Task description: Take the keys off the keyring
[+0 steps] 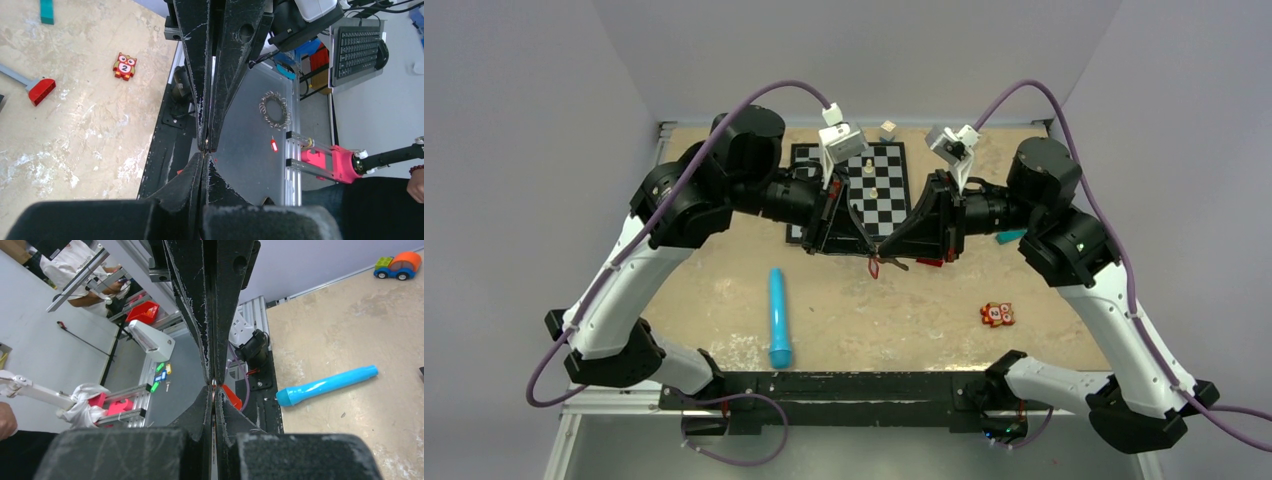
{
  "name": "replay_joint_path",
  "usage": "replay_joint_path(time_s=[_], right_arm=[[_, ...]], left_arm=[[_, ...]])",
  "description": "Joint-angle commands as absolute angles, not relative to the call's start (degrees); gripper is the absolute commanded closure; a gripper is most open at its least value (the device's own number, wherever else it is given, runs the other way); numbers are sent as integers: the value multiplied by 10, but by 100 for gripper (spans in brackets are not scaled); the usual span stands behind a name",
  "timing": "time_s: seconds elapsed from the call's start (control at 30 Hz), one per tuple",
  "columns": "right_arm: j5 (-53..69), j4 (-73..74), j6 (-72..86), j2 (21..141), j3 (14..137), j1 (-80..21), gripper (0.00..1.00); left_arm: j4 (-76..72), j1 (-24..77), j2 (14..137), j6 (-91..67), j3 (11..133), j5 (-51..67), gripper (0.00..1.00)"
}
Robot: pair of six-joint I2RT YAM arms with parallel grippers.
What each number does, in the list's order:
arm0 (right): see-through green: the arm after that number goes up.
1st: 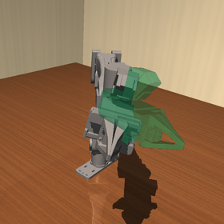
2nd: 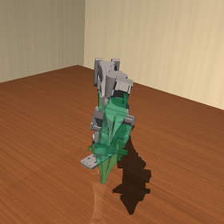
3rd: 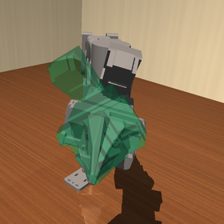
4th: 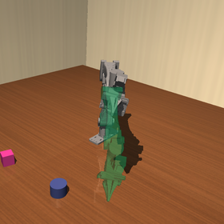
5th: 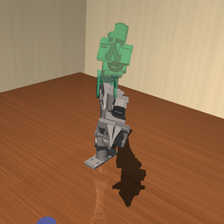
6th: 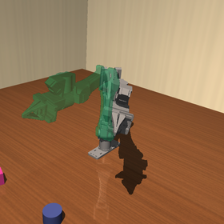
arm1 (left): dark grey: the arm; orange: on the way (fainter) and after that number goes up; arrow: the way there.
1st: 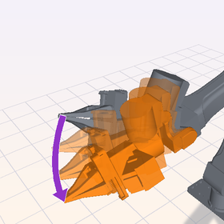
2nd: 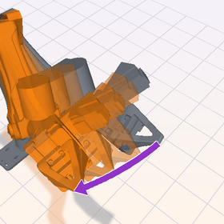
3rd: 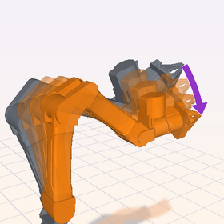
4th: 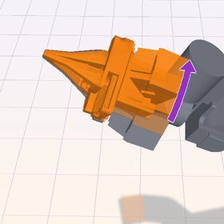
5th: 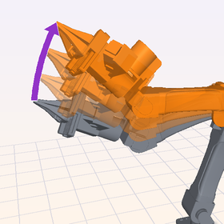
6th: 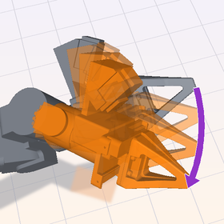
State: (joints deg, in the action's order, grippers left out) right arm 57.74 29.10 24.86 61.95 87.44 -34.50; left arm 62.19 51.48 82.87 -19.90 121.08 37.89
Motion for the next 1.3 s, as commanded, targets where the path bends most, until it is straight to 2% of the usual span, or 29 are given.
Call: replay_joint_path(time_s=[0.0,0.43,0.6,0.9,1.27], right_arm=[[586,244,253,620,893,-346,100],[579,227,264,626,887,-346,100],[557,189,294,617,865,-346,100],[510,131,338,601,831,-346,100],[492,116,352,598,830,-346,100]], left_arm=[[664,522,846,-183,1224,410,100],[683,537,889,-176,1263,412,100],[616,543,880,-212,1229,407,100],[457,543,818,-297,1132,315,100],[451,542,812,-294,1145,304,100]])
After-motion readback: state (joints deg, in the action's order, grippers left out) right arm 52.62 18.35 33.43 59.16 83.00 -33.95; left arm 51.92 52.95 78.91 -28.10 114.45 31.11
